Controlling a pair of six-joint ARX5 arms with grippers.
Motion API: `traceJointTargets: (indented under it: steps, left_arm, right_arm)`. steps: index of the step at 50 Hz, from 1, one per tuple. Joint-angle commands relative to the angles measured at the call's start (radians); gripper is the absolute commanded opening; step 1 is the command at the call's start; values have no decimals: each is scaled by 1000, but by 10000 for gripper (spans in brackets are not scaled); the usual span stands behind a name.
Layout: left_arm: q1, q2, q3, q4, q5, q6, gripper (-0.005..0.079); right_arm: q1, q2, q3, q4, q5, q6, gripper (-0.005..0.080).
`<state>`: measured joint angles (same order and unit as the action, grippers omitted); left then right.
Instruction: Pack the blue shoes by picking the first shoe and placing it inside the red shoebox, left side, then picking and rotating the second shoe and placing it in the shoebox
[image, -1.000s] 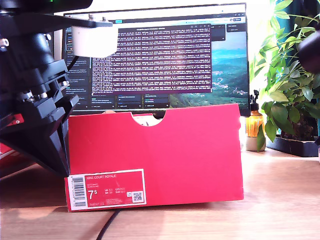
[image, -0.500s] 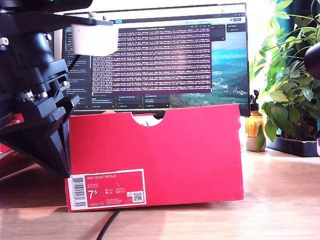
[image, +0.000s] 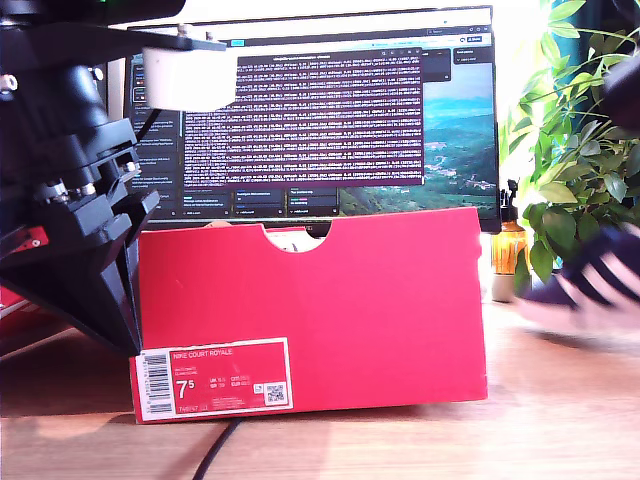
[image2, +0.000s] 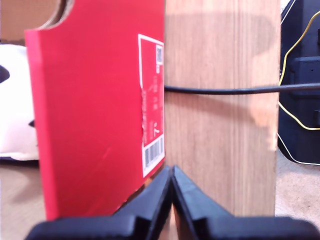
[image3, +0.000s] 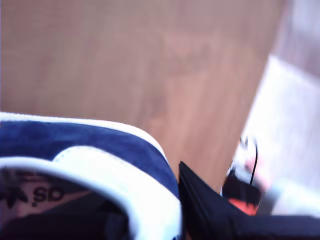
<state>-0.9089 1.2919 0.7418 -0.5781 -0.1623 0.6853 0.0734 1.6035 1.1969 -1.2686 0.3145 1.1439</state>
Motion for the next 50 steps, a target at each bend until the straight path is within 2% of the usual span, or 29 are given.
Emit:
traceJointTargets:
  steps: [1,23,30,36,43,50]
  left_arm:
    - [-1,11,-6,3,5,-4,-19]
    - [-1,11,-6,3,6,-4,-19]
    - [-1,11,-6,3,6,-4,-19]
    - [-1,11,-6,3,6,-4,-19]
    - [-1,11,-6,3,6,-4,-19]
    - [-1,11,-6,4,6,-4,-19]
  right_arm:
    - [2,-31,78,-4,11,-176,-10]
    - [2,-31,415,-77,24,-838,-10]
    - [2,-31,517,-32,15,-958,-10]
    - [2,-31,571,54,-50,-1116,-10]
    - [21,-31,584,159,-230,-1379,-10]
    - [58,-31,584,256,-354,-1555,-10]
